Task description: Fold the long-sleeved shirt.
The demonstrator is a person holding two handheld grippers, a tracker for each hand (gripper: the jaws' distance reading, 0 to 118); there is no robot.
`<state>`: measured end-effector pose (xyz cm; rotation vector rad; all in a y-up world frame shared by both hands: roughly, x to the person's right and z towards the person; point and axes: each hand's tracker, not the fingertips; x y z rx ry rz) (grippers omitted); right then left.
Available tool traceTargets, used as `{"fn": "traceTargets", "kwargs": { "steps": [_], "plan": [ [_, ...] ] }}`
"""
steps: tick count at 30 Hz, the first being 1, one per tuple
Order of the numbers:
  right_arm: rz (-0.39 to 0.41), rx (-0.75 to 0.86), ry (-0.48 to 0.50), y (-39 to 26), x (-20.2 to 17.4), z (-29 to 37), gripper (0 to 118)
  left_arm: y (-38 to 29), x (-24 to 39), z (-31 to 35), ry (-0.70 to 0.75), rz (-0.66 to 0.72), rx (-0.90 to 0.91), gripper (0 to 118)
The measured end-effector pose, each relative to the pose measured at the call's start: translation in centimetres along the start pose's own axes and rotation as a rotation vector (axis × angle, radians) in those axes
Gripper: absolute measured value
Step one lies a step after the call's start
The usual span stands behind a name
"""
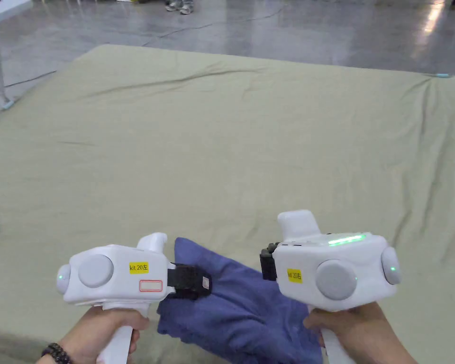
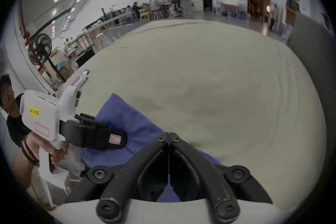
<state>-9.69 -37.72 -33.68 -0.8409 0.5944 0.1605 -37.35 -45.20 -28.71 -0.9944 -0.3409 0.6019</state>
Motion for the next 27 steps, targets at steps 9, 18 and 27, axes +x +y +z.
{"fn": "traceTargets", "kwargs": {
  "steps": [9, 18, 27],
  "plan": [
    [0.214, 0.035, 0.128, 5.0, -16.6, -14.6, 0, 7.4, -18.6, 13.5, 0.216, 0.012, 0.137, 15],
    [0.217, 0.018, 0.216, 5.2, -20.7, -18.1, 0, 8.2, -24.4, 16.2, 0.445, 0.070, 0.231, 104],
    [0.116, 0.085, 0.210, 5.9, -16.7, -11.5, 0, 7.8, -14.5, 15.5, 0.483, -0.048, 0.363, 89]
  ]
}}
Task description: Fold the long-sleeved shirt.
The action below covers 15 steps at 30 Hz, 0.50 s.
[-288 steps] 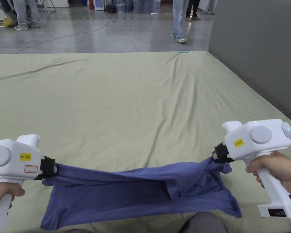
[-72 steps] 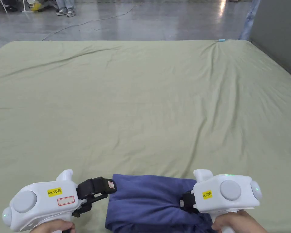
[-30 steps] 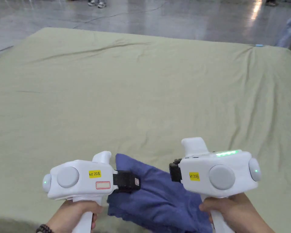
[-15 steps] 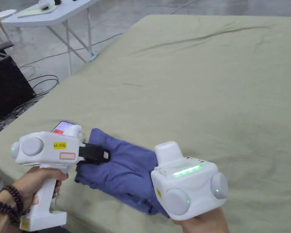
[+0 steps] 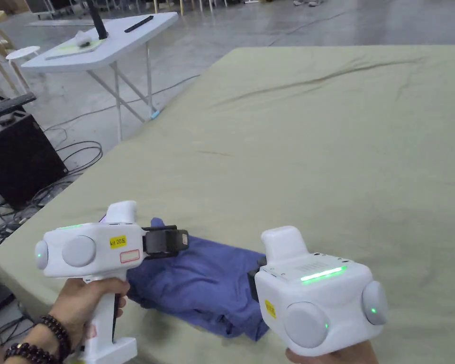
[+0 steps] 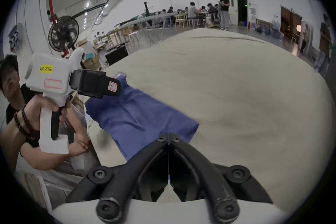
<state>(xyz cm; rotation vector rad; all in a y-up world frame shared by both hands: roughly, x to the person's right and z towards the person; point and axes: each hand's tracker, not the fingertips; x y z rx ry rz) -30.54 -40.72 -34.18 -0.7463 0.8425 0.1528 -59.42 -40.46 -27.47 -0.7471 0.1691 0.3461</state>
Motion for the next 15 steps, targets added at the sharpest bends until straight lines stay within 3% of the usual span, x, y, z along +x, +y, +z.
{"fn": "traceTargets", "kwargs": {
  "steps": [1, 3, 6, 7, 9, 10, 11, 12, 13, 15],
  "plan": [
    [-0.008, 0.020, -0.010, 0.2, 0.5, 1.1, 0, 0.1, 1.6, 0.7, 0.006, -0.050, 0.034, 85],
    [-0.015, 0.052, -0.041, 0.8, 2.1, 4.1, 0, 0.2, 6.0, 2.5, 0.062, -0.179, 0.121, 63],
    [-0.019, 0.099, -0.103, 1.5, 4.7, 9.4, 0, 0.5, 10.8, 3.9, 0.318, -0.377, 0.241, 60],
    [-0.023, 0.111, -0.110, 1.4, 5.6, 11.2, 0, 0.5, 12.4, 4.6, 0.314, -0.420, 0.299, 60],
    [-0.039, 0.151, -0.153, 1.2, 7.5, 15.6, 0, 0.7, 16.3, 6.5, 0.155, -0.411, 0.342, 60],
    [-0.044, 0.172, -0.177, 0.9, 8.4, 17.5, 0, 0.7, 18.4, 7.4, 0.085, -0.390, 0.332, 54],
    [-0.049, 0.195, -0.201, 0.5, 9.4, 19.8, 0, 0.3, 21.0, 8.3, 0.008, -0.386, 0.343, 36],
    [-0.058, 0.219, -0.229, 0.2, 10.3, 21.9, 0, -0.4, 23.7, 9.2, -0.052, -0.397, 0.383, 8],
    [-0.067, 0.244, -0.260, -0.3, 11.2, 24.0, 0, -0.9, 26.2, 10.1, -0.088, -0.419, 0.424, 0],
    [-0.094, 0.294, -0.335, -1.4, 13.2, 28.3, 0, -2.5, 31.9, 12.0, -0.195, -0.451, 0.527, 0]
  ]
}}
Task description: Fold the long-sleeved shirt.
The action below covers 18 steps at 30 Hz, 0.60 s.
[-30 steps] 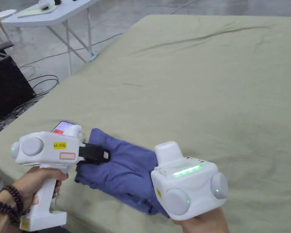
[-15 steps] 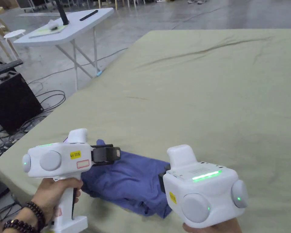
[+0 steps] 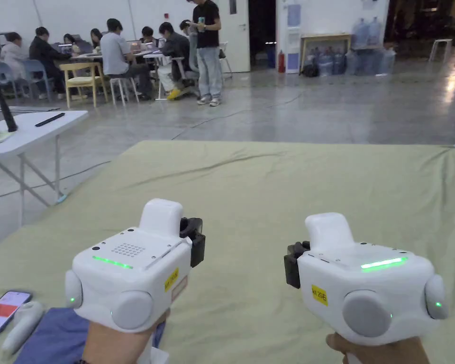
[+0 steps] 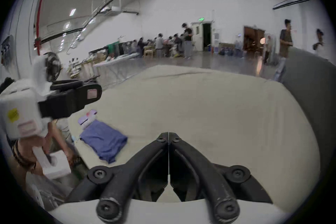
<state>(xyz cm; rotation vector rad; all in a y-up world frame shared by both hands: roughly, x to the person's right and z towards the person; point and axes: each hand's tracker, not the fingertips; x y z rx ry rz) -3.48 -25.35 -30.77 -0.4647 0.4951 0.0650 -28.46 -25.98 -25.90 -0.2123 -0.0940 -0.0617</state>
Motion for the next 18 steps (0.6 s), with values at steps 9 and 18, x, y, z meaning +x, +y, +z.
{"fn": "traceTargets", "kwargs": {
  "steps": [9, 18],
  "plan": [
    [-0.021, 0.254, -0.305, -0.3, 10.7, 11.9, 0, 4.2, 18.5, 0.3, -0.147, -0.085, 0.231, 0],
    [0.038, 0.341, -0.452, -5.0, 12.7, 15.5, 0, -0.7, 20.7, 2.2, -0.021, 0.083, 0.239, 0]
  ]
}}
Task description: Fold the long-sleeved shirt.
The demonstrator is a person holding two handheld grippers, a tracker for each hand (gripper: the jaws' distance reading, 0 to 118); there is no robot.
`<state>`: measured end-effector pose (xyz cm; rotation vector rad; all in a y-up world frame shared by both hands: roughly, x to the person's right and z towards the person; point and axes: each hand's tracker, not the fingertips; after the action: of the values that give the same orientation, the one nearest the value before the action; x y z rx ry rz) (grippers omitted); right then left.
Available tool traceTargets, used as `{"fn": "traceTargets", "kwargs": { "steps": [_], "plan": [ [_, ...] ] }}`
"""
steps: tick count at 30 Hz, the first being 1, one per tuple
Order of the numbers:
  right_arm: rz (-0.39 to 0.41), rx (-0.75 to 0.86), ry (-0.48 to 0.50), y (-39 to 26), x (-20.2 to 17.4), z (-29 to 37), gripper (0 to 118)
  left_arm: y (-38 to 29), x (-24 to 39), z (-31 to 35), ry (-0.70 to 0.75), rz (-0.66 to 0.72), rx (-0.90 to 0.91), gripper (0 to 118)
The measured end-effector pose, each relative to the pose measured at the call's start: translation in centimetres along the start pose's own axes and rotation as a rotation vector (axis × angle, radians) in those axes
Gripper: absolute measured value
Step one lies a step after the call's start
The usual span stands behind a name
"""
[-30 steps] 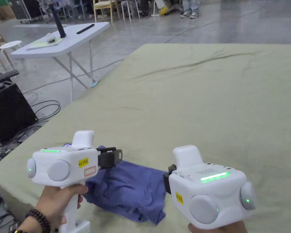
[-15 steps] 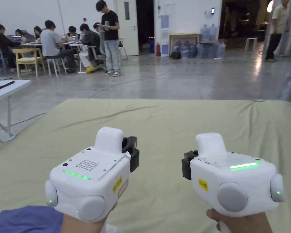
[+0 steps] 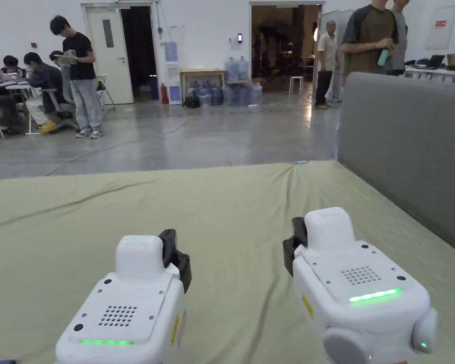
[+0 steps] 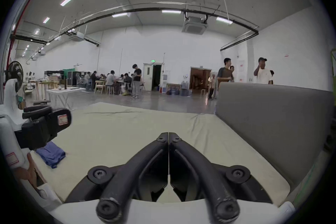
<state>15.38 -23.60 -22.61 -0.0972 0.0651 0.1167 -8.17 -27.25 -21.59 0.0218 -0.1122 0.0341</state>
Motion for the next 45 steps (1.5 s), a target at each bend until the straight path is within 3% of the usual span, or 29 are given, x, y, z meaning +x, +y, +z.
{"fn": "traceTargets", "kwargs": {
  "steps": [7, 11, 23, 24, 25, 26, 27, 28, 30, 31, 33, 34, 45],
  "plan": [
    [-0.041, -0.013, -0.049, -3.2, 0.6, 2.0, 0, -2.8, -1.3, 3.0, 0.067, 0.017, -0.035, 0],
    [0.001, -0.002, -0.061, -5.7, 0.4, 2.7, 0, -4.7, -1.7, 3.4, 0.111, -0.049, -0.068, 0],
    [-0.019, -0.029, -0.080, -6.8, 0.7, 2.2, 0, -5.5, -1.3, 4.0, 0.096, -0.013, -0.092, 0],
    [-0.019, -0.029, -0.077, -6.9, 0.7, 2.1, 5, -5.4, -1.1, 4.1, 0.096, -0.016, -0.088, 0],
    [-0.019, -0.031, -0.076, -6.9, 0.7, 2.1, 29, -5.4, -1.0, 4.2, 0.095, -0.020, -0.081, 0],
    [-0.015, -0.033, -0.072, -7.0, 0.7, 2.1, 44, -5.3, -0.9, 4.2, 0.094, -0.028, -0.073, 0],
    [-0.015, -0.035, -0.066, -7.0, 0.8, 2.1, 51, -5.3, -0.7, 4.2, 0.090, -0.040, -0.070, 0],
    [-0.017, -0.041, -0.060, -7.1, 0.8, 2.1, 51, -5.3, -0.5, 4.1, 0.087, -0.051, -0.072, 0],
    [-0.019, -0.044, -0.067, -7.3, 0.8, 2.0, 89, -5.3, -0.3, 3.9, 0.086, -0.064, -0.082, 26],
    [-0.019, -0.033, -0.076, -7.5, 0.6, 2.0, 99, -5.3, -0.3, 3.9, 0.080, -0.062, -0.087, 56],
    [-0.011, -0.024, -0.073, -7.6, 0.7, 2.1, 101, -5.6, -0.4, 3.8, 0.055, -0.051, -0.089, 109],
    [-0.003, -0.029, -0.073, -7.6, 0.8, 2.0, 101, -5.8, -0.4, 4.1, 0.056, -0.050, -0.087, 117],
    [-0.031, -0.029, -0.136, -7.9, 1.8, 2.6, 101, -5.5, -0.6, 4.0, 0.090, -0.060, -0.068, 117]
  ]
}}
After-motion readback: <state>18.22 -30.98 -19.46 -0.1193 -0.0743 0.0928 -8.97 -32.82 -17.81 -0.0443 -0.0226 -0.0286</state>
